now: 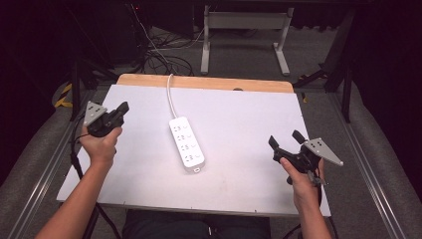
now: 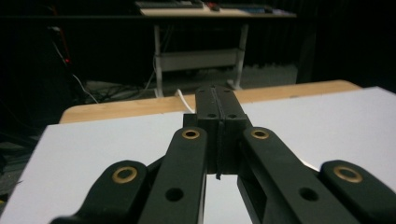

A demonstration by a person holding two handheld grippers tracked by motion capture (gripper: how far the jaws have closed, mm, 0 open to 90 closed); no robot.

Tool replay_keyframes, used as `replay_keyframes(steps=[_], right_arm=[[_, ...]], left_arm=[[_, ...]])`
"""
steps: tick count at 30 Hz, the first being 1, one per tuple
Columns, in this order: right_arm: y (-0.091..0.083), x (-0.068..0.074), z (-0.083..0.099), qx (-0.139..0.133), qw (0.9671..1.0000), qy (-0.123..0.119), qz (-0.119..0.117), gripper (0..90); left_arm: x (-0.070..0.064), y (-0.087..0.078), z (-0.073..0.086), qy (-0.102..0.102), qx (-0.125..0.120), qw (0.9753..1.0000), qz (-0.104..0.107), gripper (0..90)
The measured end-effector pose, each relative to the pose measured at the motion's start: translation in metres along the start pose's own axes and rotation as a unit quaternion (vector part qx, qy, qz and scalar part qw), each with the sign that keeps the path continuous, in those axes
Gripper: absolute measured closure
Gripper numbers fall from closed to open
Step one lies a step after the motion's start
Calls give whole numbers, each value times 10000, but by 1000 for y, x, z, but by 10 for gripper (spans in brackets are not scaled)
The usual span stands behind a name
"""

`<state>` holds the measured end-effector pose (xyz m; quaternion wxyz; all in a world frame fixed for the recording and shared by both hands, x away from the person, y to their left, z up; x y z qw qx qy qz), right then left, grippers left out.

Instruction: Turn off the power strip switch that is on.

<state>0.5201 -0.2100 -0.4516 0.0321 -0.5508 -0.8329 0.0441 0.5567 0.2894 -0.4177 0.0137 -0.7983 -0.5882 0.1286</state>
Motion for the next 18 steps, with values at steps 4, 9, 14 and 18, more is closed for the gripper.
replay_keyframes(steps=[4,9,14,18], right_arm=[[1,2,1,26,10000,-17,-3,90],[0,2,1,18,10000,27,-33,89],[1,1,1,3,10000,45,-21,90],[2,3,1,22,10000,26,-44,90]], left_arm=[[2,-21,2,-121,-261,9996,-47,900],[11,-41,-8,-184,-637,9976,-215,900],[25,-42,-7,-185,-688,9965,-441,900],[28,-39,-5,-103,-642,9965,-528,890]])
Point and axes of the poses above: each handheld gripper's, and its own axes: y roughly forward along the jaws, z roughly out of its underside, x roughly to its left, the point moved 8 cm from there along y, roughly forward along the jaws, and after that the axes turned 8 degrees about -y, right-handed, at the moved point
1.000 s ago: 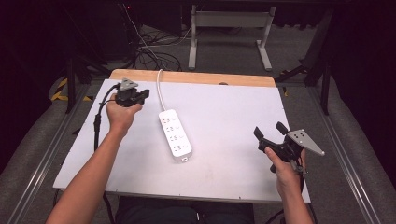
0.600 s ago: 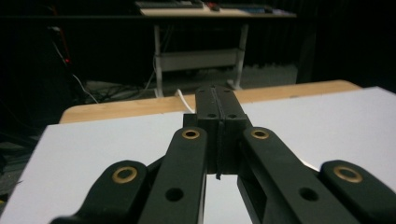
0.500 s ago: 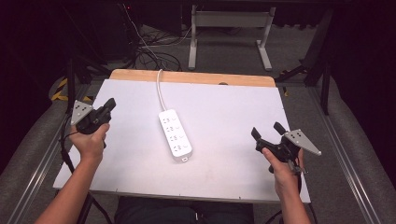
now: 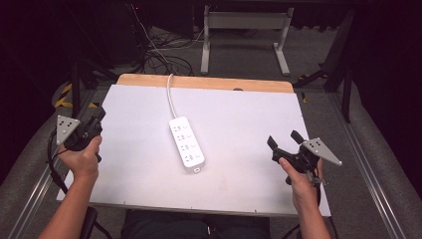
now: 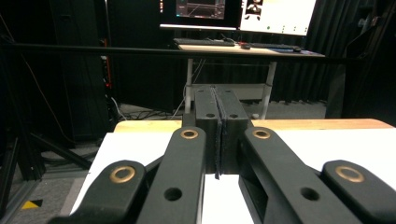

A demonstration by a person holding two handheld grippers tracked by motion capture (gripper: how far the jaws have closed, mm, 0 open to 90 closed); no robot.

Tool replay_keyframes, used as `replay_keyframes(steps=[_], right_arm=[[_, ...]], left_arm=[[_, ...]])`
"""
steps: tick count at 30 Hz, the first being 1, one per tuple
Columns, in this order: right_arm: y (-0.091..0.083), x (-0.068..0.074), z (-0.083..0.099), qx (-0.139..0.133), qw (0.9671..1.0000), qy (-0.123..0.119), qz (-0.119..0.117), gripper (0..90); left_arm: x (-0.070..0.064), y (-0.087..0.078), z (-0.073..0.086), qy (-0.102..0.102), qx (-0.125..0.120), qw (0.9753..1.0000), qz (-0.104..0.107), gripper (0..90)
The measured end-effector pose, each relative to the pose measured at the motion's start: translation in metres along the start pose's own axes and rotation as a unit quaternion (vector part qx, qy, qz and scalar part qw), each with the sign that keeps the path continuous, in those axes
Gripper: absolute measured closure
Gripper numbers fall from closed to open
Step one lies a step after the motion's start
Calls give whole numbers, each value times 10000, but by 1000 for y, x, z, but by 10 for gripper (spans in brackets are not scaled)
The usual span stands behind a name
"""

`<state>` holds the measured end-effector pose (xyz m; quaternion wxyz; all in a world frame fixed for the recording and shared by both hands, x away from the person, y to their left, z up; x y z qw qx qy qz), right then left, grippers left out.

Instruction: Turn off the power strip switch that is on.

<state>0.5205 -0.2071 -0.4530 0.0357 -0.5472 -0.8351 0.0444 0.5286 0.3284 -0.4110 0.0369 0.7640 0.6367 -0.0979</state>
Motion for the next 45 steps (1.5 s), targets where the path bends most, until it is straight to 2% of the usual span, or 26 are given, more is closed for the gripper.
replay_keyframes(steps=[4,6,10,12,14,16,18,19,21,25,45], right_arm=[[0,0,0,6,10000,-23,3,91],[-1,0,0,2,10000,4,13,90],[-2,-2,0,-1,10000,20,27,90],[-2,-4,0,-11,10000,28,54,90],[-2,-5,0,-8,10000,42,59,90],[-3,-6,0,-15,10000,46,77,90],[-3,-6,0,-26,10000,64,66,90],[-3,-6,-1,-27,9999,70,75,90],[-3,-6,-1,-27,10000,57,76,90],[-3,-6,-1,-32,10000,50,76,90],[-4,-6,-3,-65,9999,58,101,90]], left_arm=[[-3,3,3,46,98,9999,47,853],[-5,5,4,79,144,9998,77,780],[-9,7,8,120,248,9996,117,563],[-8,9,9,18,412,9991,-6,445],[-8,9,11,89,467,9988,129,271],[-10,8,13,208,522,9980,274,183],[-10,9,14,222,514,9982,219,118],[-10,9,14,232,514,9982,208,17],[-10,9,14,283,507,9982,177,47],[-11,9,15,339,519,9978,221,35],[-12,8,24,378,750,9956,404,49]])
Point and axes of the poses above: each handheld gripper's, and its own axes: y roughly forward along the jaws, z roughly out of its underside, x roughly to its left, the point moved 8 cm from there along y, roughly forward along the jaws, and after that the axes turned 8 degrees about -y, right-handed, at the moved point
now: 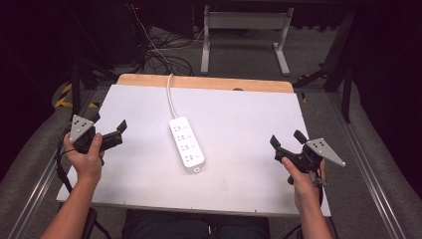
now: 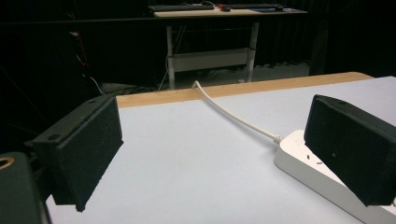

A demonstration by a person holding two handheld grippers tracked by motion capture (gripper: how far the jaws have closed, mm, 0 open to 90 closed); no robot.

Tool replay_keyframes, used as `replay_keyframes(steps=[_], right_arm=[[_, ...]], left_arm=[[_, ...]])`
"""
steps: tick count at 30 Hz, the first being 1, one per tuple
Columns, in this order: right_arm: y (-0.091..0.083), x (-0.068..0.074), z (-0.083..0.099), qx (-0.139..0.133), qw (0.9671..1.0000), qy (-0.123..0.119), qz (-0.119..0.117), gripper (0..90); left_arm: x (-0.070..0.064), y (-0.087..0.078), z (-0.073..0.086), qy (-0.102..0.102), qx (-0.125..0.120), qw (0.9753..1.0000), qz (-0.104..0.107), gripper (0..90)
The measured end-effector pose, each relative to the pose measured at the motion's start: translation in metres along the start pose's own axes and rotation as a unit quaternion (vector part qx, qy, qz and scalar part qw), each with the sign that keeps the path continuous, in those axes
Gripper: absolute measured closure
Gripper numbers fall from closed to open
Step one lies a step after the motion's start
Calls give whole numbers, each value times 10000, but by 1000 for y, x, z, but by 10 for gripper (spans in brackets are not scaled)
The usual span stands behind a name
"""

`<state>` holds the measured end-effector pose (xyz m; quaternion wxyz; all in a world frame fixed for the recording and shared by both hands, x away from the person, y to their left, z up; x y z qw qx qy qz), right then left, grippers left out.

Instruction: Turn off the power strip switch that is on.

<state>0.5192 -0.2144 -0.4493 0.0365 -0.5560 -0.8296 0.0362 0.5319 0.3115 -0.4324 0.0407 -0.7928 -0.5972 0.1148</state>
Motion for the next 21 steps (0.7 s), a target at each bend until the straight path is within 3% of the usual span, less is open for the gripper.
replay_keyframes(steps=[15,21], right_arm=[[-5,0,0,-12,10000,-24,60,90],[-5,1,0,-2,10000,-34,45,90]], left_arm=[[-3,3,1,5,40,9999,111,48],[-1,3,1,-117,35,9998,148,48]])
Point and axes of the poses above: each handheld gripper's, and its own axes: y roughly forward along the jaws, z roughly out of its underside, x roughly to its left, the point moved 8 cm from there along y, roughly forward along the jaws, and after that the axes turned 8 degrees about -y, right-handed, at the moved point
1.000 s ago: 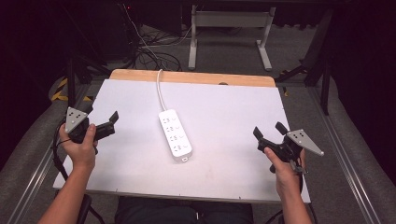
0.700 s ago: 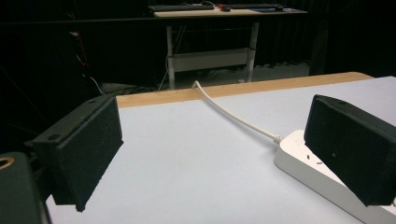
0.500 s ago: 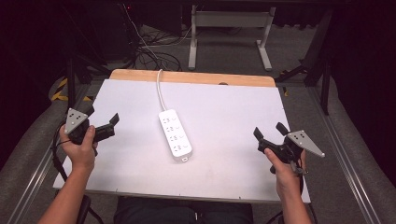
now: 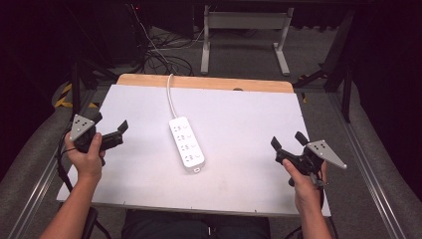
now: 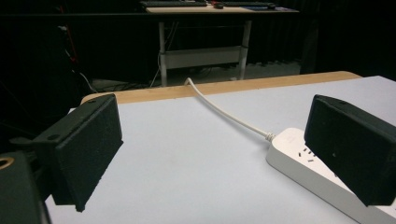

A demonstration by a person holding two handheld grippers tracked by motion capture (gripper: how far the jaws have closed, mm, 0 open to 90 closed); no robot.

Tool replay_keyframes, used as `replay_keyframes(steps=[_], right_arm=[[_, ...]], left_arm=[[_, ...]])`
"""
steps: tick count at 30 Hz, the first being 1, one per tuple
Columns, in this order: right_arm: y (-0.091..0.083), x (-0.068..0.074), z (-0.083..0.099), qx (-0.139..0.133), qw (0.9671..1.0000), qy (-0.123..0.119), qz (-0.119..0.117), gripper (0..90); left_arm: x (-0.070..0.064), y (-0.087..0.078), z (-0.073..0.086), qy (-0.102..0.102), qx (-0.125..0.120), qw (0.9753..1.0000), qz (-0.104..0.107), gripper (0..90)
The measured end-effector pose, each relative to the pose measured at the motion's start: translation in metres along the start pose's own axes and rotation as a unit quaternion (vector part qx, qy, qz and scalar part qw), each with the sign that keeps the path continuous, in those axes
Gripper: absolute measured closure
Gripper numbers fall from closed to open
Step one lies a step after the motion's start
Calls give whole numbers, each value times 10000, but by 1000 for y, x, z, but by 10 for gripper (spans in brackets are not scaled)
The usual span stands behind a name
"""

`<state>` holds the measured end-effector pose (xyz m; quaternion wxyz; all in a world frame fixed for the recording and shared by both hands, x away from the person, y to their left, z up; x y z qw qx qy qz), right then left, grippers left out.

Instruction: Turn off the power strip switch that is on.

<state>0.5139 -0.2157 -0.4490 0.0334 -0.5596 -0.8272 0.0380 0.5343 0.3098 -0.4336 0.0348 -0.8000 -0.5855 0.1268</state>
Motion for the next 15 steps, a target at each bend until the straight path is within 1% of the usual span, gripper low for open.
replay_keyframes(steps=[7,10,15], right_arm=[[0,0,0,1,10000,-5,-1,90],[0,0,0,3,10000,5,3,90],[6,-1,1,25,10000,2,-44,90]], left_arm=[[0,0,0,-29,-1,10000,2,48],[2,0,0,-137,-34,9999,11,48],[6,-1,1,-175,-1,9998,-22,46]])
Point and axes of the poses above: each handheld gripper's, and its own axes: y roughly forward along the jaws, z roughly out of its underside, x roughly to its left, the point moved 8 cm from there along y, roughly forward along the jaws, and after that the axes turned 8 degrees about -y, right-handed, at the moved point
